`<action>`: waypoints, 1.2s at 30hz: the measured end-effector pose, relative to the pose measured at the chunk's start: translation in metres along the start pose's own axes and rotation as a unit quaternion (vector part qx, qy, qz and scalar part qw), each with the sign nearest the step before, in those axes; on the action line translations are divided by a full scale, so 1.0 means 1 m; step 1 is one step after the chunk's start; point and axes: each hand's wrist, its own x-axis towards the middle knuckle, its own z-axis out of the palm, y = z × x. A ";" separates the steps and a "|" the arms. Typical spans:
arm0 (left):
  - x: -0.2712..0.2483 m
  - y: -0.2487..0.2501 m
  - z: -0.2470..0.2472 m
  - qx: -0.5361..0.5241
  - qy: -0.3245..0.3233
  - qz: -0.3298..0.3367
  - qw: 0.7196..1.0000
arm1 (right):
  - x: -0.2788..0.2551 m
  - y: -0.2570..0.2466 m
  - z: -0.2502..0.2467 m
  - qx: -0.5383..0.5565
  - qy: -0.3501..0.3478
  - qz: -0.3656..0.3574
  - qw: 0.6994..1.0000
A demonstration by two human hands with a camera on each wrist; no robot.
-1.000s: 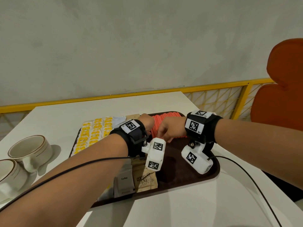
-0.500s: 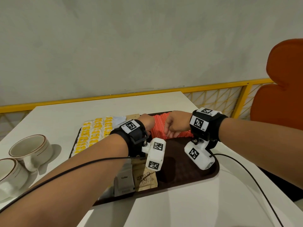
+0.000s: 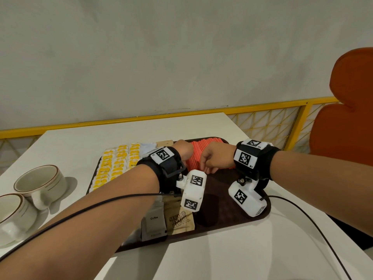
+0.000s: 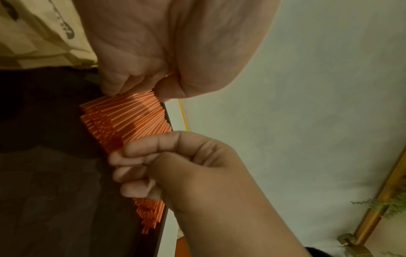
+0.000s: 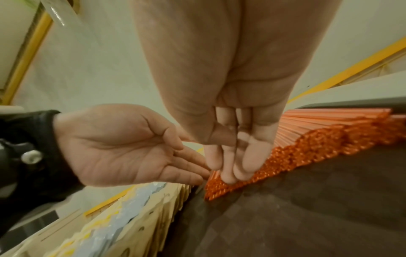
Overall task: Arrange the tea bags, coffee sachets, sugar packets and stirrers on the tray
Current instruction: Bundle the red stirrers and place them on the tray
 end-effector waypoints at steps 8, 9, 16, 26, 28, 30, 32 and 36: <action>-0.016 0.004 -0.003 -0.015 -0.005 0.011 1.000 | -0.006 -0.003 0.008 -0.018 -0.007 -0.031 0.999; -0.024 0.006 -0.005 -0.032 -0.009 0.015 0.999 | -0.008 -0.003 0.010 -0.020 -0.007 -0.036 0.999; -0.110 -0.016 -0.087 -0.218 -0.032 0.062 0.974 | -0.050 0.015 -0.007 0.095 0.157 -0.002 0.983; -0.177 -0.131 -0.160 -0.059 0.123 -0.026 0.990 | -0.083 0.084 0.018 0.030 0.241 0.165 0.956; -0.178 -0.134 -0.155 -0.037 0.144 -0.038 0.988 | -0.085 0.082 0.025 0.012 0.251 0.166 0.954; -0.175 -0.137 -0.157 -0.002 0.167 -0.051 0.985 | -0.087 0.079 0.027 -0.013 0.244 0.171 0.954; -0.173 -0.140 -0.162 0.017 0.170 -0.057 0.984 | -0.088 0.076 0.027 -0.046 0.223 0.190 0.955; -0.161 -0.148 -0.170 0.067 0.157 -0.076 0.982 | -0.088 0.073 0.026 -0.084 0.217 0.201 0.952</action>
